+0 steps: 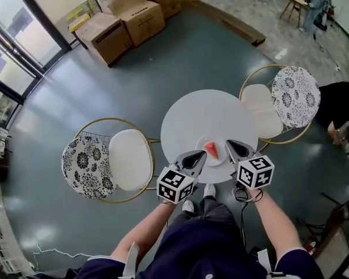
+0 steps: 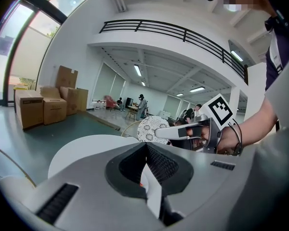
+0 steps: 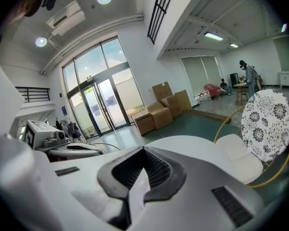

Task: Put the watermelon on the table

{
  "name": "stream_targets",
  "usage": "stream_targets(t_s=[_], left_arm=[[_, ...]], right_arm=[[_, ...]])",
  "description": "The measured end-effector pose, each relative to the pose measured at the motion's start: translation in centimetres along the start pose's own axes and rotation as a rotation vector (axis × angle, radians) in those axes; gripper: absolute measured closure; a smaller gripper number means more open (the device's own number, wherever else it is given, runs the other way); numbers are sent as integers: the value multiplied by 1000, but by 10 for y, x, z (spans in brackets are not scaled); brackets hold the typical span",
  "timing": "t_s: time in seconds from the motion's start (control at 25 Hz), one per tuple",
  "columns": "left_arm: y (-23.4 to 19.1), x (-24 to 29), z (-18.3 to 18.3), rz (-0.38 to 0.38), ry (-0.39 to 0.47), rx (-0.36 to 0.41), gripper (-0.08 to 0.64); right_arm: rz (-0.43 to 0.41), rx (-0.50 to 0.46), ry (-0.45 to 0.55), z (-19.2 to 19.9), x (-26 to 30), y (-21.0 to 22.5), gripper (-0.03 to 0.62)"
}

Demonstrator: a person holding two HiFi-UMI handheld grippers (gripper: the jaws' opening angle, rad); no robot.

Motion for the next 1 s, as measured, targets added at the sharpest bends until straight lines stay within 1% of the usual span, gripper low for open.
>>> stream_targets(t_s=[0.24,0.48,0.8,1.0], left_arm=[[5,-9,-15,12,19,3,555],[10,-17,-32,21,43,23,555],[18,-21,-46,40,64,48,555],[21,-22,-53,50,76,53,555]], right_arm=[[-38,-113,64,-25,-16,-24,588],[-58,-193,118,-42,-28,-43,588],[-66,-247,174,-58,-35,-56,588],[-69,-263,193,-64,-38,-59,588]])
Point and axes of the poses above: the fingertips, and each gripper's own axes: x forward along the fingers, y to its right, z out of its underside, the point moved 3 cm from there along -x, backward along the fingers, and after that the axes turned 8 degrees about -z, right-handed, at the moved point
